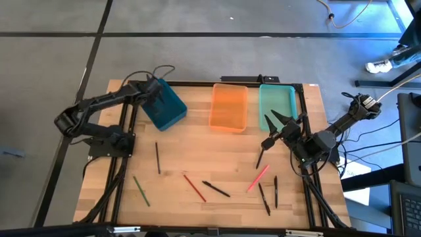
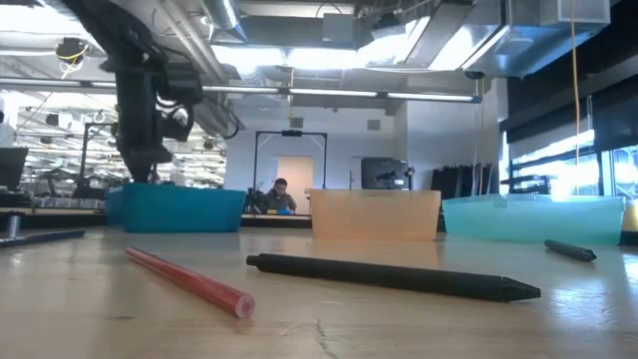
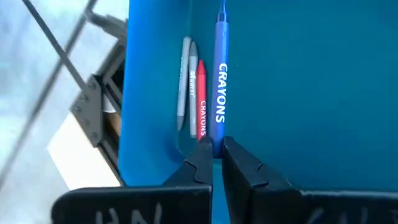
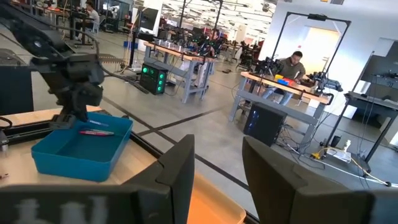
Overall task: Sort crayons/erasers/pens/pencils in bins
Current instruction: Put the blue crayon into the blue bin, then put the green colored pencil into the orange bin
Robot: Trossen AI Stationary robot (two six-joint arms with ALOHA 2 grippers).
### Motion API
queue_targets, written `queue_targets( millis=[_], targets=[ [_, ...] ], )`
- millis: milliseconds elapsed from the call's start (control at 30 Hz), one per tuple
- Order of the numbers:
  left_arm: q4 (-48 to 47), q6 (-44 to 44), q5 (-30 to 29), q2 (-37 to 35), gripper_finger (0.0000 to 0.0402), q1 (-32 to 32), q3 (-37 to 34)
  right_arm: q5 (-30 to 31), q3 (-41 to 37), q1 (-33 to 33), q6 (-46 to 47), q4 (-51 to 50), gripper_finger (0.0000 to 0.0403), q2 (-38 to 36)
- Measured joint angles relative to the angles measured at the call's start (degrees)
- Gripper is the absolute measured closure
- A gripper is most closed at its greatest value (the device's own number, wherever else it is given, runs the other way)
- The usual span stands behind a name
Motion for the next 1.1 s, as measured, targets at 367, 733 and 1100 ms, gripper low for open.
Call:
queue_targets(
  millis=[367,733,1100],
  targets=[
    [4.3,-0.9,5.9,8.4,0.0369,5.3,-0.1,0.0,0.0,-1.0,0.0,0.0,0.0264,0.0],
    [6.5,-1.9,3.6,11.3,0.0304,5.3,-0.1,0.0,0.0,-1.0,-0.4,0.0,0.0264,0.0],
    [-8.0,-4.5,0.6,10.9,0.0305,0.5,11.6,0.0,0.0,-1.0,-1.5,0.0,0.0264,0.0]
  ],
)
